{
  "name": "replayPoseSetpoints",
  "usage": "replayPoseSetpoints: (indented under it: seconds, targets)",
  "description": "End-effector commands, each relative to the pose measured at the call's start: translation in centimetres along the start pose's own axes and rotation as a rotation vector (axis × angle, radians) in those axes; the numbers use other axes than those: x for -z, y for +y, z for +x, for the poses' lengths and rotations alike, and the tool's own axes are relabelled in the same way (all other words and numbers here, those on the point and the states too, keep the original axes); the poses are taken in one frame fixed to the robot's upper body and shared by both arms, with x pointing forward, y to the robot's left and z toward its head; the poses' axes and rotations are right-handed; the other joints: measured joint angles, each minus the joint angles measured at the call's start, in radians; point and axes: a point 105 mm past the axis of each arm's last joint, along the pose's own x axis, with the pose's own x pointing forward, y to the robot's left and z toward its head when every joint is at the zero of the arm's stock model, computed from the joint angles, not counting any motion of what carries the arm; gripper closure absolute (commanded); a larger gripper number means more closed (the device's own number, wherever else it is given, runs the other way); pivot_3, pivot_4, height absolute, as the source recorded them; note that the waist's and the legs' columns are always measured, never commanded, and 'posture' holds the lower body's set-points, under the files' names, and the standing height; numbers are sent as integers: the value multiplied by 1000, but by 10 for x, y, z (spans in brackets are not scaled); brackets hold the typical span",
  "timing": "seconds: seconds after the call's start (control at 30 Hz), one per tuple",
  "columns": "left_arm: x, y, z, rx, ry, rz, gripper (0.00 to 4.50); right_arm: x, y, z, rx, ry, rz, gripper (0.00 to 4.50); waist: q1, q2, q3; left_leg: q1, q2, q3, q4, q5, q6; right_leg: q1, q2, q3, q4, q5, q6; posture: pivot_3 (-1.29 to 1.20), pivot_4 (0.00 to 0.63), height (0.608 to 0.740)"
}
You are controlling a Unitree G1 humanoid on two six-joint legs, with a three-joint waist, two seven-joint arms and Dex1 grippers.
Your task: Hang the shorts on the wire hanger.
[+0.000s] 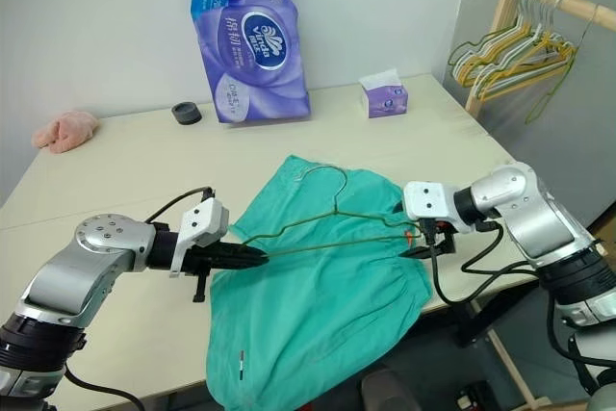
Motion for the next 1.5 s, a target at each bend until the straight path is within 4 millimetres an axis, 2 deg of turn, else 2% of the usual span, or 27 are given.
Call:
replayPoseSetpoints:
  seconds: [0.03, 0.1, 0.43, 0.6, 0.8, 0.87, 1.0, 1.13, 1.23, 1.37, 1.5]
  targets:
    - [-10, 0, -2, -11, -3, 65, 4500, -7, -5, 1, 6, 13, 4, 424, 2, 0, 0, 0, 0, 0, 0, 0, 0, 0, 0, 0, 0, 0, 0, -328, 48, 740]
    - [-10, 0, -2, -14, -2, 67, 4500, -6, -4, 2, -7, 21, 18, 937, 6, 0, 0, 0, 0, 0, 0, 0, 0, 0, 0, 0, 0, 0, 0, -328, 49, 740]
    - [-11, 1, 0, -25, -9, 61, 4500, -3, -1, 8, -7, 56, 64, 4477, 11, 0, 0, 0, 0, 0, 1, 0, 0, 0, 0, 0, 0, 0, 0, -332, 50, 740]
    - [-13, 2, 2, -32, -27, 42, 4500, -2, 1, 14, 2, 55, 73, 4477, 11, 0, 0, 0, 0, 0, 1, 0, 0, 0, 0, -1, 0, 0, 0, -331, 50, 740]
    - [-14, 7, 0, -70, -67, 13, 4500, -1, -1, 10, 23, 37, 119, 4477, 11, 0, 0, -1, 0, 0, 1, 0, 0, 0, 0, -1, 0, 0, 0, -329, 49, 740]
    - [-15, 20, -2, -155, -103, -1, 3967, 0, -3, 6, 37, 30, 144, 4500, 12, 0, 0, -1, 0, 0, 1, 0, 0, 0, 0, -1, 0, 0, 0, -329, 49, 740]
    - [-16, 29, -5, -222, -142, -3, 2843, 2, -4, 1, 52, 17, 187, 4500, 11, 0, 0, -1, 0, 0, 1, 0, 0, 0, 0, -1, 0, 0, 0, -331, 47, 740]
    - [-23, 48, -15, -364, -254, -42, 1641, 7, -2, -7, 65, -1, 265, 4500, 12, -1, 0, -1, 0, -1, 1, 0, 0, 0, -1, -1, 0, 0, 0, -331, 47, 740]
    - [-26, 56, -27, -419, -322, -105, 1641, 12, 0, -14, 85, -18, 340, 4500, 12, -1, 0, -1, 0, -1, 1, 0, 0, 0, -1, -2, 0, 0, 0, -337, 48, 740]
    - [-22, 61, -51, -460, -357, -169, 1641, 36, 17, -34, 127, -18, 515, 4500, 14, -1, 0, -2, 0, -1, 1, 0, 0, 0, -1, -2, 0, 0, 0, -337, 51, 740]
    - [-20, 48, -49, -365, -323, -168, 1641, 53, 38, -50, 177, -6, 650, 4500, 15, -1, 0, -2, 0, -1, 1, 0, 0, 0, -1, -2, 0, 0, 1, -348, 59, 740]
